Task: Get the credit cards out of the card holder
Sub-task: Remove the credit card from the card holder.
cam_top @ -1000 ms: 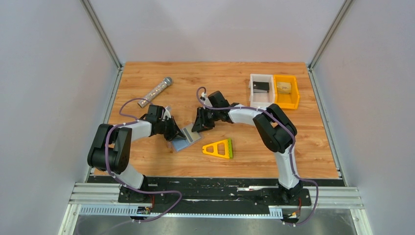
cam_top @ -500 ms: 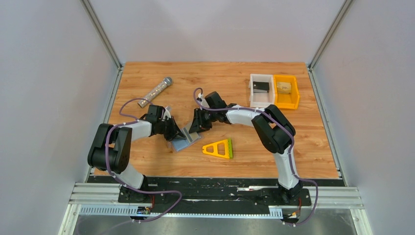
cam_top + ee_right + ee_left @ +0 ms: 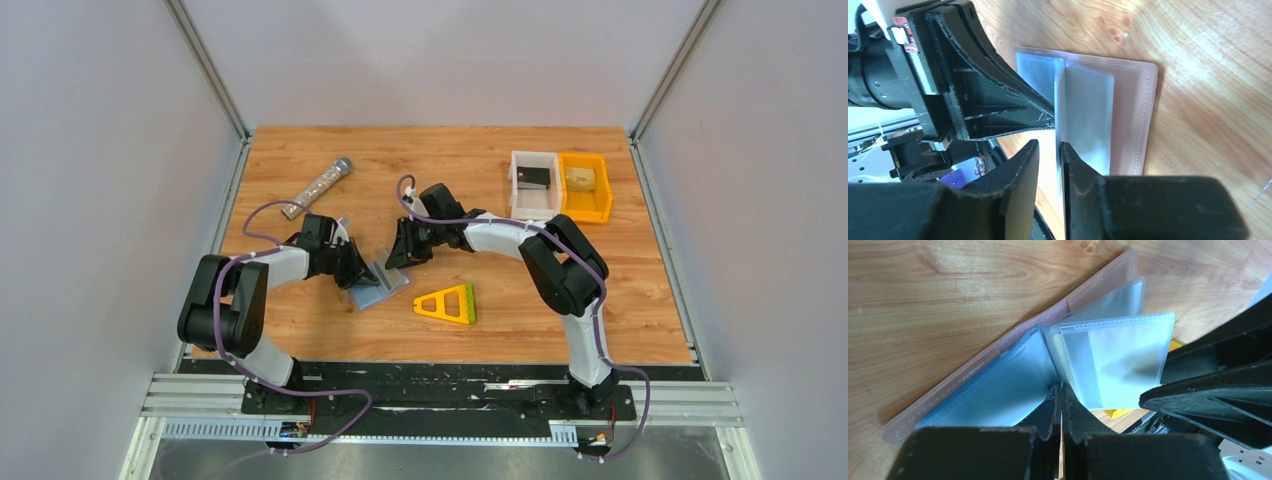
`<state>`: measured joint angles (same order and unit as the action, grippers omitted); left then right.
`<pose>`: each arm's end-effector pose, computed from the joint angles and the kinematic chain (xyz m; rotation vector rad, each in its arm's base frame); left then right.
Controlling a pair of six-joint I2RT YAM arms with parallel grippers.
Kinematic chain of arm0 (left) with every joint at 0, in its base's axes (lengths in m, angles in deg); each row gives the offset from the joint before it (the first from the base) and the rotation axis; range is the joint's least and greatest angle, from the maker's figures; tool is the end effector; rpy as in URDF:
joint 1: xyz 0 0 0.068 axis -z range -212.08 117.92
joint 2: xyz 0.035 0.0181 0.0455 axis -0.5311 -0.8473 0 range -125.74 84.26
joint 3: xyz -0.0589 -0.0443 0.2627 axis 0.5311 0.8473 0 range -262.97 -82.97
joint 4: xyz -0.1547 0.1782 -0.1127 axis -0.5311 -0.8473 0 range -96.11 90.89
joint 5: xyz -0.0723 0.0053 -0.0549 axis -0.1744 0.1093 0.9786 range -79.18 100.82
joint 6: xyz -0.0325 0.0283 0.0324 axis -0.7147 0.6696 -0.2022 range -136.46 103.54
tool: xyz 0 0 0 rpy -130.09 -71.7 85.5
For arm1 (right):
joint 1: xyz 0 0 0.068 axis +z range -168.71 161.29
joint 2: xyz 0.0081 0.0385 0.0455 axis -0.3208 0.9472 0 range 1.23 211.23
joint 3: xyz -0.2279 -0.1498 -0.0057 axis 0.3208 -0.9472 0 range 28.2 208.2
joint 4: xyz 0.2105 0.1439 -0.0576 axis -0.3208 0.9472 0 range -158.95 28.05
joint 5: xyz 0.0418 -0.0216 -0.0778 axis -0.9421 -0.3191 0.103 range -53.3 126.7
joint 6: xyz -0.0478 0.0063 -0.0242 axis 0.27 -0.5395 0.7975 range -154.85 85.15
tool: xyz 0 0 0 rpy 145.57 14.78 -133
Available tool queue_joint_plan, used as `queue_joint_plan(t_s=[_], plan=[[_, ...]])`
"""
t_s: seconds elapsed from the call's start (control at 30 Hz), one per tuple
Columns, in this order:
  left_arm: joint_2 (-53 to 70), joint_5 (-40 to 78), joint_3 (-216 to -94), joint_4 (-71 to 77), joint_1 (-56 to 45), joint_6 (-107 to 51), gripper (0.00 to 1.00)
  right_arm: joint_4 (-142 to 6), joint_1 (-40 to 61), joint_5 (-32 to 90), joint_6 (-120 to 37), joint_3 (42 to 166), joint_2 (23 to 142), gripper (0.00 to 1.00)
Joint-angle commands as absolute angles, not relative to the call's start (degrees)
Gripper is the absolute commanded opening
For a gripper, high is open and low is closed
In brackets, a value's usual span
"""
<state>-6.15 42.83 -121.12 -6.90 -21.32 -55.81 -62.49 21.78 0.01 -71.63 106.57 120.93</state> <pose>0.2632 -0.0692 0.1302 -0.4704 2.6928 -1.0170 0.3233 0.3040 0.1501 -0.4238 2.6304 1.3214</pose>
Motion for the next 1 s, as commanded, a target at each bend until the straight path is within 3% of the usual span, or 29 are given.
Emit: queue_joint_plan(t_s=[0.0,0.47,0.97], plan=[[-3.72,41.29,-121.23,-8.13,-21.62,-54.08,0.0,-65.87,22.12,-1.9,-72.71,107.13,117.72,0.22],[-3.04,40.39,-121.35,-9.3,-21.63,-53.78,0.0,-68.42,22.25,-4.81,-74.75,106.4,117.71,0.19],[-1.3,39.62,-121.54,-10.91,-21.62,-53.98,0.04,-70.23,23.15,-4.63,-74.58,106.71,119.31,0.06]])
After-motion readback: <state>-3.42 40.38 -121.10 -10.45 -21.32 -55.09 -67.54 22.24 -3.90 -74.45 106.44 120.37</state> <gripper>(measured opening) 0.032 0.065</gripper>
